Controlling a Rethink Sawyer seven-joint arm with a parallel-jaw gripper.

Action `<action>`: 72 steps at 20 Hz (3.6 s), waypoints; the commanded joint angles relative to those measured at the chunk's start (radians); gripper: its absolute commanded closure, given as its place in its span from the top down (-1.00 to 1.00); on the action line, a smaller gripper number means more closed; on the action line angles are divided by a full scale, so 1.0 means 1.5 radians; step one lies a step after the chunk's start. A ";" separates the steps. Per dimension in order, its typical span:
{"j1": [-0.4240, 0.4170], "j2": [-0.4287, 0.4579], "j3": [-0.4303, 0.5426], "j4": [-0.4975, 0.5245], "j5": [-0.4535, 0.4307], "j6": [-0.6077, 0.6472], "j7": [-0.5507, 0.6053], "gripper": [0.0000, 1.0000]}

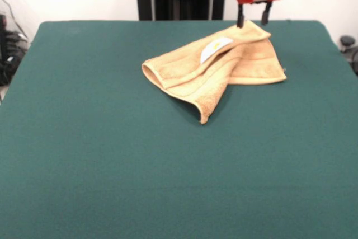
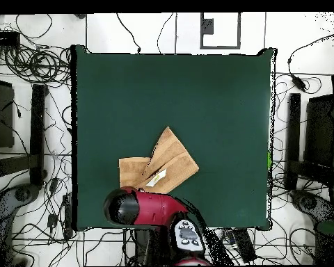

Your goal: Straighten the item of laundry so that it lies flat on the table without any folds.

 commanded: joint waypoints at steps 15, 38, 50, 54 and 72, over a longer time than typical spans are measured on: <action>0.018 0.100 0.109 -0.001 -0.047 -0.080 0.106 1.00; 0.105 0.116 0.055 -0.027 -0.024 -0.106 0.140 1.00; 0.146 0.103 0.008 -0.032 -0.013 -0.120 0.157 1.00; 0.149 0.098 0.004 -0.036 -0.016 -0.123 0.153 1.00; 0.107 0.037 0.025 -0.010 -0.031 -0.084 0.127 1.00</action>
